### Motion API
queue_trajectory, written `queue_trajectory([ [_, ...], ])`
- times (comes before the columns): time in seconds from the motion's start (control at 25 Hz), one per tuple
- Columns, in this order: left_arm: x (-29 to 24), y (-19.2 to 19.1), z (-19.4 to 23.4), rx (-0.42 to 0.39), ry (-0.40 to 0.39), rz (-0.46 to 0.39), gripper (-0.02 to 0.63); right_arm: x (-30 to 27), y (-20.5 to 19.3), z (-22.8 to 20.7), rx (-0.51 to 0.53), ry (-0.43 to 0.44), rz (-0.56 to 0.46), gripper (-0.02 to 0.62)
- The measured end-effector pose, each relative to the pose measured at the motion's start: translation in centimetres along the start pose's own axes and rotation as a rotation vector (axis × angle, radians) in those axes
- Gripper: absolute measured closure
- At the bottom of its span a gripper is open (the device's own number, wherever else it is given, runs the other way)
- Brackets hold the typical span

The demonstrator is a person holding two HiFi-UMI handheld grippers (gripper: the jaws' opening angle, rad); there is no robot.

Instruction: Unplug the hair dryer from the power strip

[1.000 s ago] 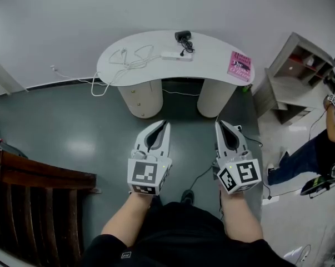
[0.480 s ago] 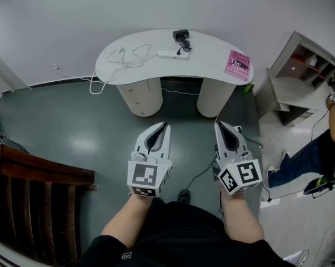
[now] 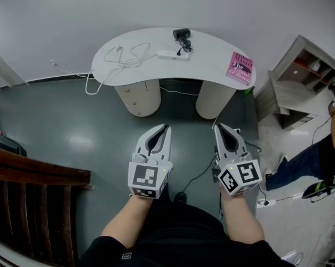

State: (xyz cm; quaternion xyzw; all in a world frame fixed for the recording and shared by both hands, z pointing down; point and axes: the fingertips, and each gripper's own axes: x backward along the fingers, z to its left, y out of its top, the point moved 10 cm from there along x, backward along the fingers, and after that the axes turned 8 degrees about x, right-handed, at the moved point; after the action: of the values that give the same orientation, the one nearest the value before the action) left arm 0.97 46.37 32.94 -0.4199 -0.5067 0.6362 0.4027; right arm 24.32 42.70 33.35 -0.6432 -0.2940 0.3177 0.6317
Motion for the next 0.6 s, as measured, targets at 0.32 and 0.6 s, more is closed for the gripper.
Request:
queue_trajectory([
  [0.32,-7.7,1.2,8.3,0.014,0.001,0.004,0.584,-10.7,-0.4,-2.0,-0.002,0.009,0.029,0.560],
  [0.6,-13.3,3.4,17.2,0.019,0.008,0.003,0.584,-21.6,0.5,-1.9,-0.011,0.023,0.056,0.560],
])
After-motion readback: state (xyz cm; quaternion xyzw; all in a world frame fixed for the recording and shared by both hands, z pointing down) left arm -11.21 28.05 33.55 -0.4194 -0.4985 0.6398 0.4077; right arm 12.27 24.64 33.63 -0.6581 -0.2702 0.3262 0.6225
